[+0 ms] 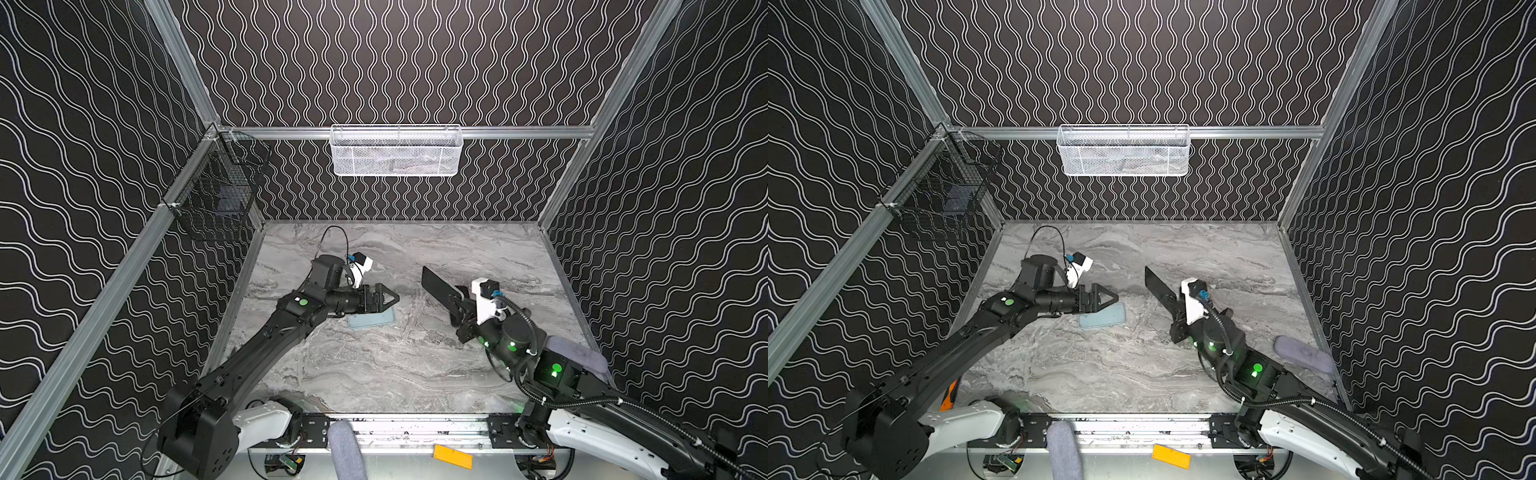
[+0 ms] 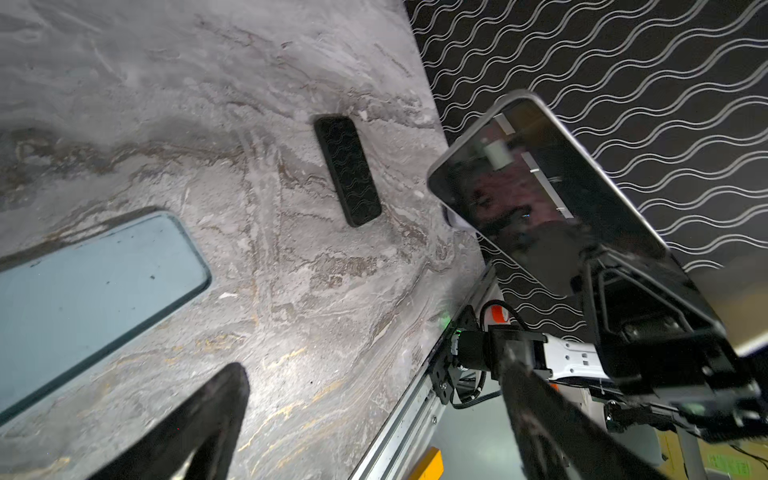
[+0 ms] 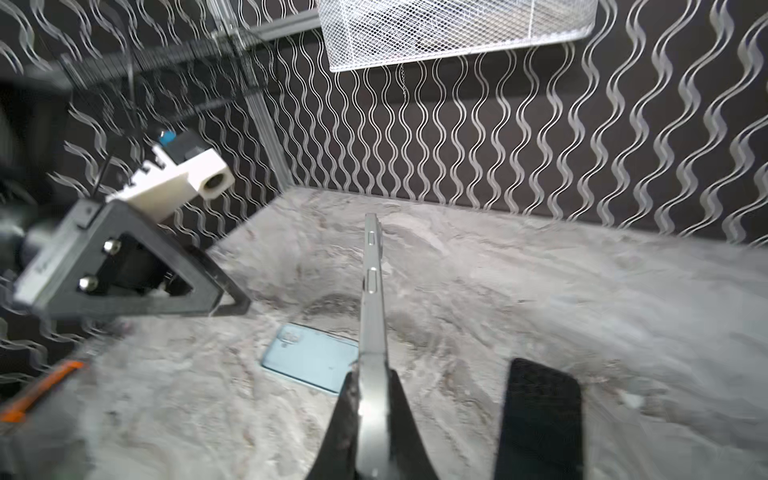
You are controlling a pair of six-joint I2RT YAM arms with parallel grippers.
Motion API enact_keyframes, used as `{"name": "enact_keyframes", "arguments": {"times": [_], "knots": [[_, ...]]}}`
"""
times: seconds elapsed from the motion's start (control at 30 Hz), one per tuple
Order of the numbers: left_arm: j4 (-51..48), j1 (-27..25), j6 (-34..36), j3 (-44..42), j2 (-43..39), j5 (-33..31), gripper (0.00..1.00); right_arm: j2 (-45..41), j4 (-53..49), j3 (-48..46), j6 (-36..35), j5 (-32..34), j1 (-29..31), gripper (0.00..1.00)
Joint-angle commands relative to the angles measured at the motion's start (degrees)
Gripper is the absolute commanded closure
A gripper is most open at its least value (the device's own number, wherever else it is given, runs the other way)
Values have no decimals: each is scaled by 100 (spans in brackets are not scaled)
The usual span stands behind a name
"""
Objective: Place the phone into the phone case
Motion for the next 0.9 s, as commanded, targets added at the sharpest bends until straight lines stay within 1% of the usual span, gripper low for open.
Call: {"name": "enact_keyframes", "arguments": {"times": [0.0,0.07,0.17,0.27,0.33,0.43,0.57,0.7,0.73,0.77,0.87], "knots": [[1264,42,-332,-253,-199,337,3,-57,434,-12,1241,-2116,-740,100],[1599,51,-419,-350,-278,426,3,31,578,-18,1701,-3141,-1313,100],[1895,60,-376,-366,-282,742,4,222,833,-6,2255,-4258,-1812,100],[2277,53,-462,-404,-282,1063,4,396,1238,15,2657,-5161,-1970,100],[2331,53,-440,-357,-207,1266,4,478,1379,25,2799,-5505,-1977,100],[2614,60,-640,-344,-21,1578,7,533,1589,-25,2923,-5770,-1996,100],[2561,60,-632,-300,83,1662,13,546,1894,-150,3064,-5918,-2019,100],[2742,53,-749,-256,149,1990,18,621,2172,-239,3192,-6023,-2039,100],[2773,62,-802,-243,164,2072,22,642,2205,-247,3193,-6043,-2044,100],[2710,59,-842,-221,169,2105,25,667,2230,-247,3193,-6043,-2054,100],[2166,53,-717,-106,155,2167,30,664,2362,-277,3239,-6104,-2090,100]]}}
